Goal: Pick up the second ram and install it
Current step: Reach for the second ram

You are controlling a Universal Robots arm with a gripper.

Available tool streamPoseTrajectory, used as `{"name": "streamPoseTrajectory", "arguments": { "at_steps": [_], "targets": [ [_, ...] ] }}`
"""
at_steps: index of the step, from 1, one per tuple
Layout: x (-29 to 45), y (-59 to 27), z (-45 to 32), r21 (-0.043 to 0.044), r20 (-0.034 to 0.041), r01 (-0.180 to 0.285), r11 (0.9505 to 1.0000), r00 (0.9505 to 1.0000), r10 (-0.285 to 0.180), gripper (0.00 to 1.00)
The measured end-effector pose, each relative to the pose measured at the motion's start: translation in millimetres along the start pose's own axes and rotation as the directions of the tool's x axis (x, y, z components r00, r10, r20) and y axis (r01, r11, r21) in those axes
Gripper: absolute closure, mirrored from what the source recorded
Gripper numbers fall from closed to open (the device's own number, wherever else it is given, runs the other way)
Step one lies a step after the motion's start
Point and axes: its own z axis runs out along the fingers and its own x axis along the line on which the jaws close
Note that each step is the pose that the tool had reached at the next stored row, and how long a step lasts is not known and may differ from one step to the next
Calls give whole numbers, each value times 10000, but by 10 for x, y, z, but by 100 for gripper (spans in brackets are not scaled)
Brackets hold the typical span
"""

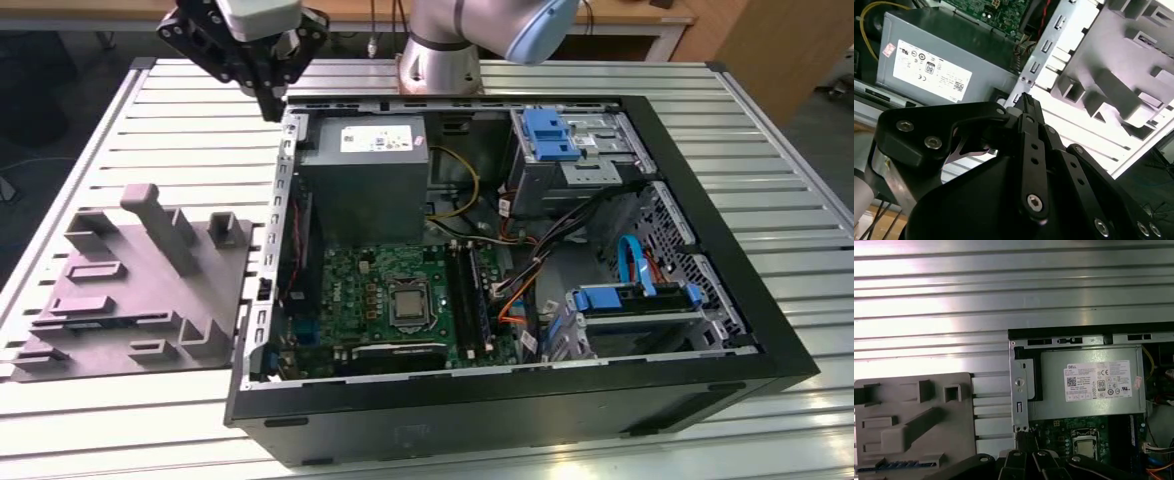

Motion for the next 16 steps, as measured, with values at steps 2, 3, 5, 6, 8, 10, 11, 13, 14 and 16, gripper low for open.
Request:
{"name": "streamPoseTrajectory", "arguments": {
  "at_steps": [2,3,5,6,8,10,11,13,14,16],
  "targets": [
    [59,-4,0,0,1,-1,10000,10000,1,90],
    [89,-6,0,0,1,-2,10000,10000,2,90],
    [146,-11,-1,0,1,-1,10000,10000,1,90],
    [173,-13,-2,1,0,0,10000,10000,0,90],
    [233,-18,-1,0,1,0,10000,10000,0,90],
    [292,-22,-2,0,1,-2,10000,10000,2,90],
    [321,-24,-2,0,1,-2,10000,10000,2,90],
    [380,-29,-2,0,1,-1,10000,10000,1,90],
    [411,-31,-2,1,1,0,10000,10000,0,90],
    [476,-36,-1,0,1,-1,10000,10000,1,90]
  ]
}}
